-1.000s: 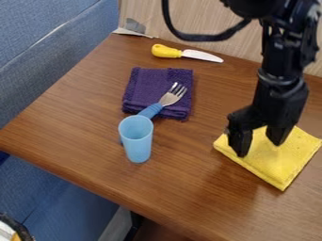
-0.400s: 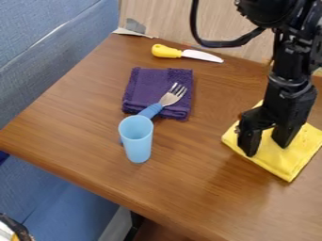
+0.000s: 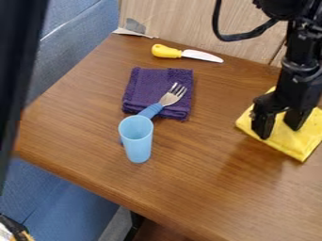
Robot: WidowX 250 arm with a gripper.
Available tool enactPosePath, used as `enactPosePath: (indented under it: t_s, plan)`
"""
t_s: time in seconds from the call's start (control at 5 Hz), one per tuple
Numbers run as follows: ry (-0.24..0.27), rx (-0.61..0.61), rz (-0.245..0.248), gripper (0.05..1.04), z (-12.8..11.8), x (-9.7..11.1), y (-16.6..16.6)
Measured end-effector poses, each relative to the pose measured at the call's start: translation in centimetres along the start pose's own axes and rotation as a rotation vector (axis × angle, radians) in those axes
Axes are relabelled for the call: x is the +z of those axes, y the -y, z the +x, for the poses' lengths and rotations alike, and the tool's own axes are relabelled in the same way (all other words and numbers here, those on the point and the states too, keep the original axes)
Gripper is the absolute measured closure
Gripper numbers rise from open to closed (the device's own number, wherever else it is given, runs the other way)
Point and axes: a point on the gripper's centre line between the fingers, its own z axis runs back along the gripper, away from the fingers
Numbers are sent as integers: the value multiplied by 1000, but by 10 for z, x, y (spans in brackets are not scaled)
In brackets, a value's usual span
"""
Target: Move the yellow cloth to the center top of the table
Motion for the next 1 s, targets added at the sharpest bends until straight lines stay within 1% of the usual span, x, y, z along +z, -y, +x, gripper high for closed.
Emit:
enactPosePath:
  t_s: [0.2, 0.4, 0.8, 1.0]
  plan:
    - [-20, 28, 12, 83, -18, 0, -14]
    - [-34, 80, 23, 83, -43, 1, -25]
    - [-95, 187, 38, 85, -87, 6, -27]
    - [-113, 254, 31, 85, -109, 8, -16]
